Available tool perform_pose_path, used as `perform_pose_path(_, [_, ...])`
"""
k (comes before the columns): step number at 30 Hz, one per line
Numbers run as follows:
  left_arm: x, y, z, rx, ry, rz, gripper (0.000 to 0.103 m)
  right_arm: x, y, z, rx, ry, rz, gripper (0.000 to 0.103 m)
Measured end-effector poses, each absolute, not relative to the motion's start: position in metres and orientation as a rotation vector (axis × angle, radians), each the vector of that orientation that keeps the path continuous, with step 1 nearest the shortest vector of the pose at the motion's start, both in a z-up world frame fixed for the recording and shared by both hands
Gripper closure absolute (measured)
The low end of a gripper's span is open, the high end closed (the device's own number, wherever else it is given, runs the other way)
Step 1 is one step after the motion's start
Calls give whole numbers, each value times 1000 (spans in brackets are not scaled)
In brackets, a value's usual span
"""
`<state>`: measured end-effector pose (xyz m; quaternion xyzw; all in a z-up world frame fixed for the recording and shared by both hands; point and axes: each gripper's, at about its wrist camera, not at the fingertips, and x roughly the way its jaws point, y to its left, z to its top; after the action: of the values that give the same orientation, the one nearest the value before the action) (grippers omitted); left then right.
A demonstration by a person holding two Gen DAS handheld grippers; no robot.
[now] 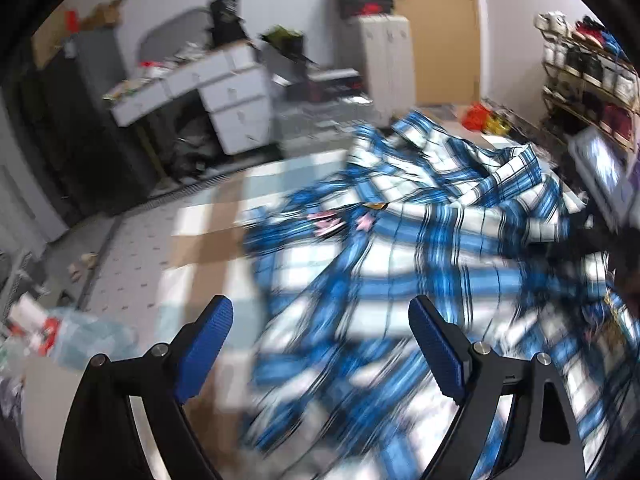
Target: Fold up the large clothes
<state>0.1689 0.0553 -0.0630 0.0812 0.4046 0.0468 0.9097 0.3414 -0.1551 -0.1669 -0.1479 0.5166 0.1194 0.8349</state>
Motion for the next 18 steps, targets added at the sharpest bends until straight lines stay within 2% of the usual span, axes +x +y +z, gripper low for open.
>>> perform_pose_path(3, [228, 40, -100, 190, 964, 60, 16, 342, -164, -167, -252, 1096, 265, 21])
perform_pose_path(6, [262, 48, -123, 128, 1072, 75, 16, 343, -160, -146, -285, 1070, 312, 33])
perform_pose_path(7, [264, 55, -129, 111, 1087, 106, 16, 343, -156, -137, -288, 1043, 339, 33])
perform_pose_path(9, [267, 65, -148, 110, 1172, 164, 13, 338, -151, -114, -305, 957, 355, 30])
perform_pose_path(12, [257, 83, -150, 7, 1147, 146, 10, 343, -140, -108, -336, 909, 331, 20])
perform_pose_path(16, [242, 93, -145, -17, 1165, 177, 12, 365, -147, -161, -340, 1145, 243, 23])
perform_pose_path(18, [229, 90, -134, -18, 1152, 157, 12, 359, -163, -156, -244, 1130, 246, 20])
